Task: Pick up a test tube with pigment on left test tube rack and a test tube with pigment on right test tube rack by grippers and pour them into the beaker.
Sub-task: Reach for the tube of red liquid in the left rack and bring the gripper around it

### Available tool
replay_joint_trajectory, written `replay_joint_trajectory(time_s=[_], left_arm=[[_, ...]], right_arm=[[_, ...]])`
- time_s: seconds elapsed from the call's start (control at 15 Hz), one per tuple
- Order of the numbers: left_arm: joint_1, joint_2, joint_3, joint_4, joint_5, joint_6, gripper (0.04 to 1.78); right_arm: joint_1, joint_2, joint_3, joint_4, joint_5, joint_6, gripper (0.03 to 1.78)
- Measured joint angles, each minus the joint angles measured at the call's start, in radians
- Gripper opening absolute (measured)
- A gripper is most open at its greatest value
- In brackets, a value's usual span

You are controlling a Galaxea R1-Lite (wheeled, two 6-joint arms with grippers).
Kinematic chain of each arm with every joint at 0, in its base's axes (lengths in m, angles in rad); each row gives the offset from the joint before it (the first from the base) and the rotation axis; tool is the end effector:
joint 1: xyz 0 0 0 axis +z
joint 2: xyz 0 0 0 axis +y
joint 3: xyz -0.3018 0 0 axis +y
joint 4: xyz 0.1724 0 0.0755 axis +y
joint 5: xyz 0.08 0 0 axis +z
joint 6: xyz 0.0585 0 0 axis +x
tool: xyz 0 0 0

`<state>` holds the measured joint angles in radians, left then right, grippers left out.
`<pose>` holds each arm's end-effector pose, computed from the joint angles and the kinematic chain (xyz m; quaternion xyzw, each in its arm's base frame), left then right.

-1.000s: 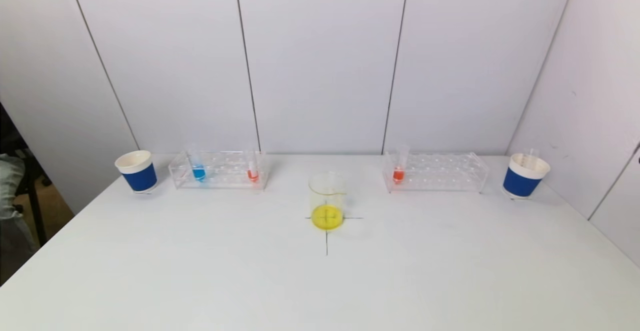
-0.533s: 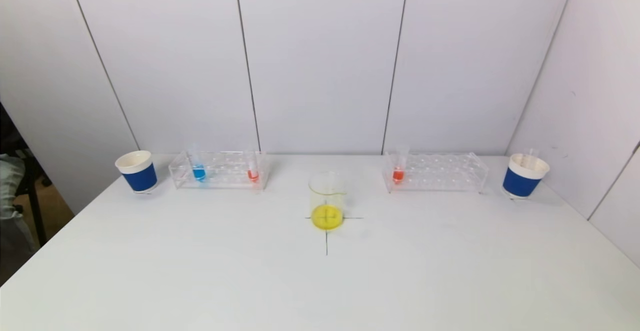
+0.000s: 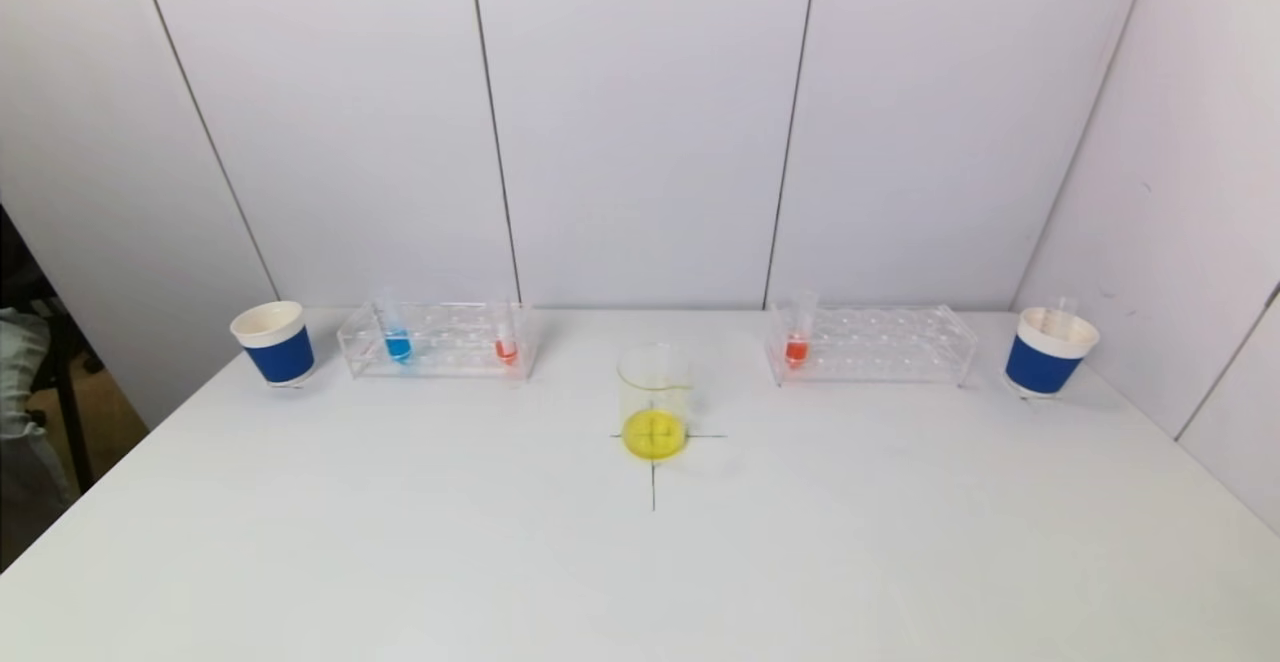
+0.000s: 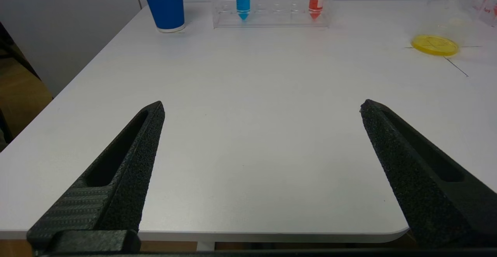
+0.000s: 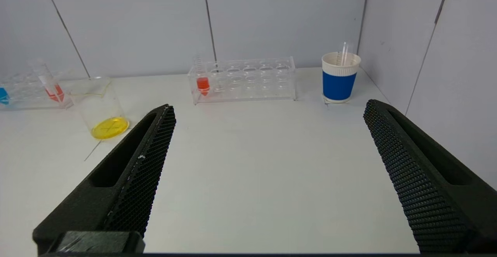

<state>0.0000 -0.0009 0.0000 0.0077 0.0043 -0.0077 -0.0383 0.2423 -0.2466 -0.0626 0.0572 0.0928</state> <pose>0.0090 0.0003 0.0744 -0.0038 0.0034 0.0022 1.0000 0.0173 0.0027 0.1579 0.0448 -0.0329 0.0110 0.9984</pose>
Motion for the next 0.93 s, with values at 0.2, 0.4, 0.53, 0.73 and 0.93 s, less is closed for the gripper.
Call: replay_joint_trajectory(time_s=[0.2, 0.4, 0.53, 0.73, 0.93], left_arm=[[0.0, 0.0, 0.0, 0.0, 0.0, 0.001, 1.76], [0.0, 0.0, 0.0, 0.0, 0.0, 0.0, 1.76], [0.0, 0.0, 0.0, 0.0, 0.0, 0.0, 1.76], [0.0, 0.0, 0.0, 0.0, 0.0, 0.0, 1.76], [0.0, 0.0, 0.0, 0.0, 0.0, 0.0, 1.76]], right_arm=[[0.02, -0.054, 0.003, 0.038, -0.031, -0.006, 1.76], [0.029, -0.147, 0.013, 0.12, -0.037, -0.016, 1.76], [0.032, -0.203, 0.021, 0.179, -0.044, -0.018, 1.76], [0.034, -0.234, 0.063, 0.132, -0.043, -0.034, 1.76], [0.034, -0.241, 0.177, -0.092, -0.035, -0.072, 1.76]])
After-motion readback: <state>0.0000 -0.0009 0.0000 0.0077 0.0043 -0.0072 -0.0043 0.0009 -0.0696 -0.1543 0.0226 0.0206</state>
